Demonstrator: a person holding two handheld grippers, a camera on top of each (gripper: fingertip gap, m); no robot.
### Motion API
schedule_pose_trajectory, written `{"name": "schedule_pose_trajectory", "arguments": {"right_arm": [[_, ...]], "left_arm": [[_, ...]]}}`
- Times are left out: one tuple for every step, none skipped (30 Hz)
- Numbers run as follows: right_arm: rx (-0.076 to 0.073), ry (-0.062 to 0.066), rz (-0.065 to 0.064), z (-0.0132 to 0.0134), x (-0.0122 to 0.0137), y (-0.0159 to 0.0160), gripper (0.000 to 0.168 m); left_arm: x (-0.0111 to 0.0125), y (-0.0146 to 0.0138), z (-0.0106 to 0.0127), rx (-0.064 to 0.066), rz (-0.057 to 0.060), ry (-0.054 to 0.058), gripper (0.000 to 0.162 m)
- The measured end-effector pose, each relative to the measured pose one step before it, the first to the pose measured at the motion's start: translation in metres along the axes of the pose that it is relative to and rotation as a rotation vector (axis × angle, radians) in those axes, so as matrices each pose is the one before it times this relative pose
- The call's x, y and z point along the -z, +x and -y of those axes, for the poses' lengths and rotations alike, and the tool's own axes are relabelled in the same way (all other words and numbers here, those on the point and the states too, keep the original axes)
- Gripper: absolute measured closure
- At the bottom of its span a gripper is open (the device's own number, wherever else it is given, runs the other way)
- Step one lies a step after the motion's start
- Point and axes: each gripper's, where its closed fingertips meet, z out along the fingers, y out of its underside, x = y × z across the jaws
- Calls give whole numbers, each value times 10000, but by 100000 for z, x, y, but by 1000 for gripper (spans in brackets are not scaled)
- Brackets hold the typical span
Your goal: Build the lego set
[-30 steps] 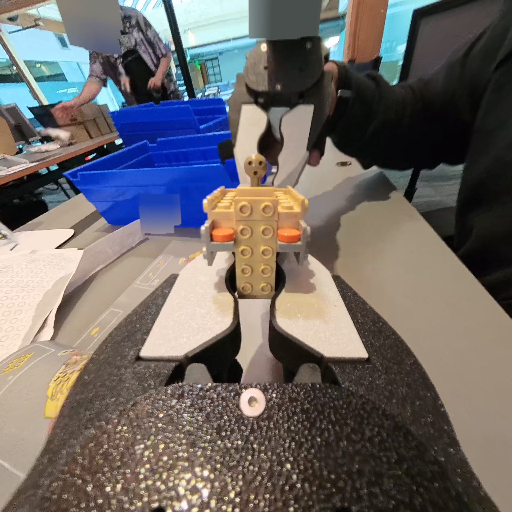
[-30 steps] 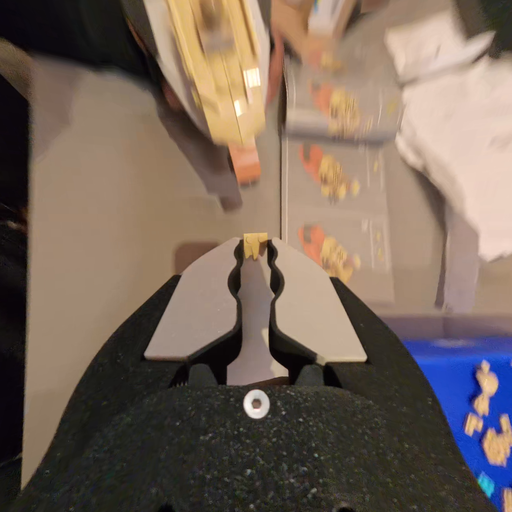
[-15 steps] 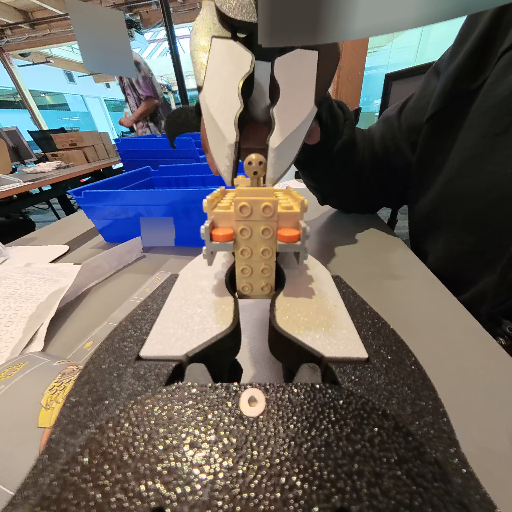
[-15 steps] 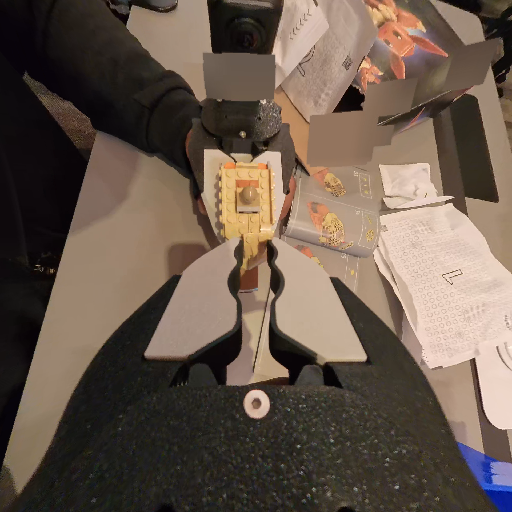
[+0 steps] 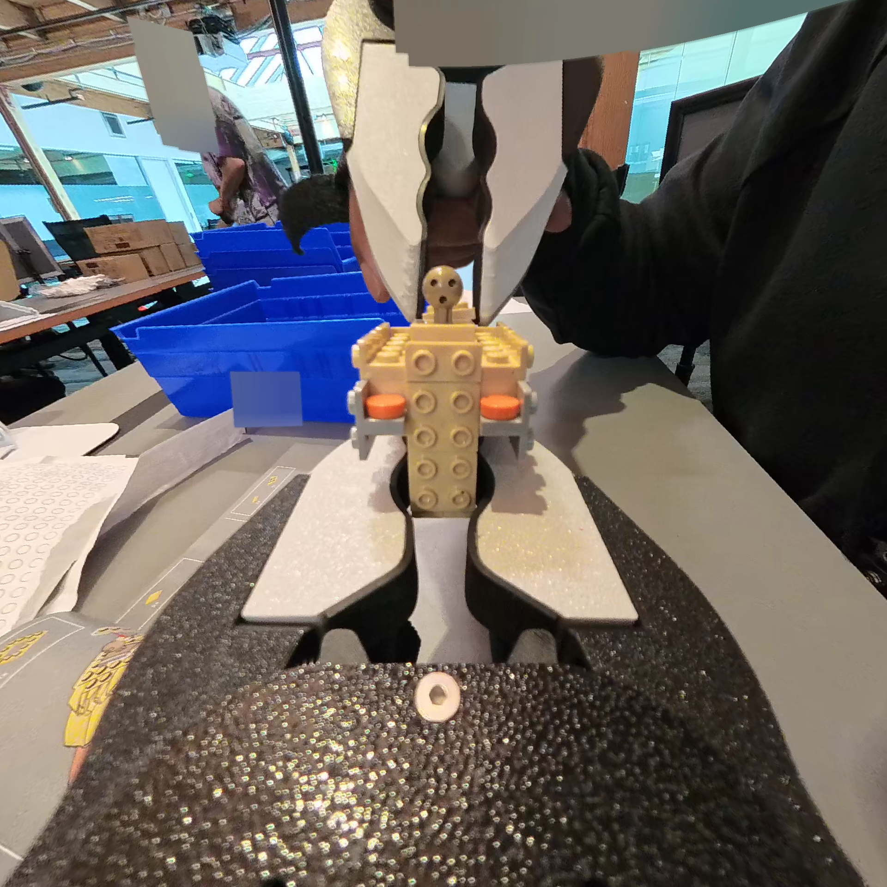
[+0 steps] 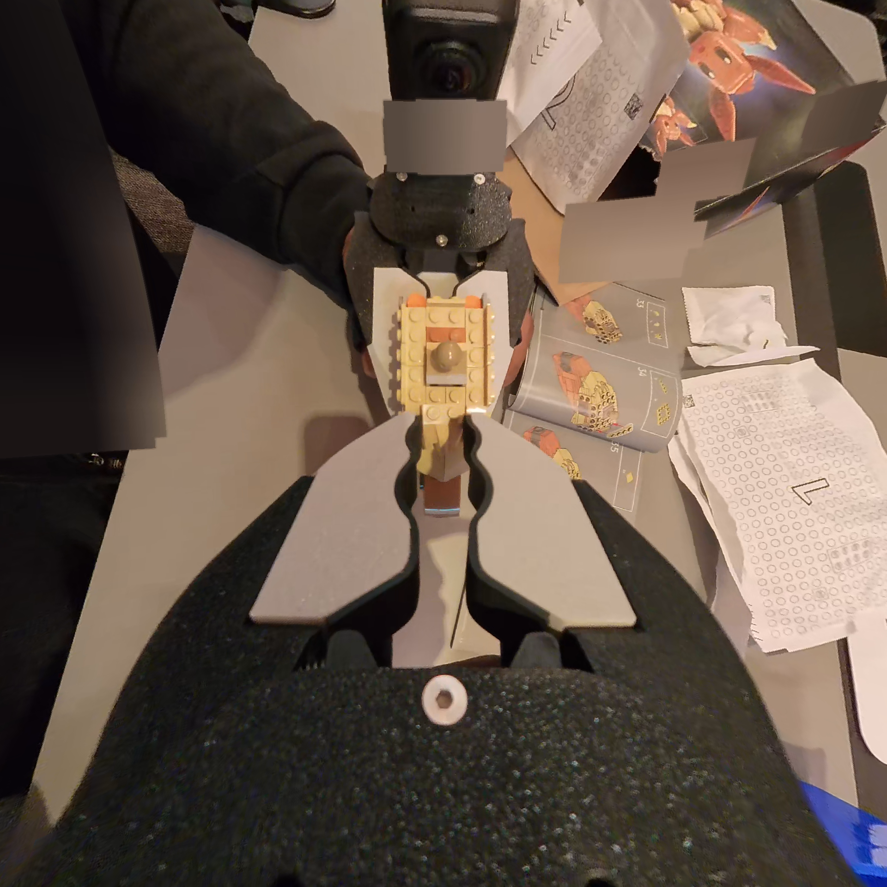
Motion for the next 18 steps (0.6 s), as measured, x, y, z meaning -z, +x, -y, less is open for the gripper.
{"name": "schedule_pose_trajectory", "arguments": {"right_arm": [[-29, 41, -21, 40, -22, 31, 153], [-65, 47, -8, 31, -19, 35, 153], [-64, 40, -2, 13, -4, 20, 152], [-40, 23, -17, 17, 4, 23, 152], [-19, 10, -4, 13, 9, -13, 152], [-20, 14, 6, 26, -3, -21, 152], [-38, 5, 10, 23, -13, -13, 152], [-44, 17, 4, 55, 3, 7, 152], [-52, 68, -3, 164, 34, 28, 152], [-57, 88, 18, 222, 57, 17, 152], [-26, 70, 23, 250, 91, 24, 152], [-11, 47, 18, 299, 93, 47, 152], [0, 15, 21, 344, 77, 61, 152], [24, -57, 58, 310, 57, 54, 152], [31, -175, 101, 209, 37, 38, 152], [59, -296, 109, 69, 46, 54, 152], [122, -363, 70, -3, 58, 87, 152], [141, -376, 65, -22, 70, 89, 152]], "left_arm": [[-11, 21, -9, -12, -3, -9, 144], [6, -8, 11, 3, 2, 9, 144], [18, -9, 27, 9, 3, 22, 144], [5, -12, 27, 7, -1, 14, 144], [2, 19, 14, 1, -12, 10, 144], [17, 21, 13, -4, -11, 17, 144], [6, 17, 24, 2, -8, 18, 144], [28, -7, 66, 27, -8, 47, 144], [24, 15, 150, 65, -17, 119, 144], [32, 27, 227, 88, -35, 179, 144], [23, 39, 277, 96, -35, 220, 144], [17, 23, 316, 111, -24, 269, 144], [39, -5, 351, 119, 11, 296, 144], [34, 15, 316, 98, 19, 270, 144], [25, -8, 239, 46, 44, 204, 144], [12, -50, 146, 5, 87, 129, 144], [4, -107, 117, 3, 116, 102, 144], [-6, -87, 96, 21, 99, 96, 144]]}}
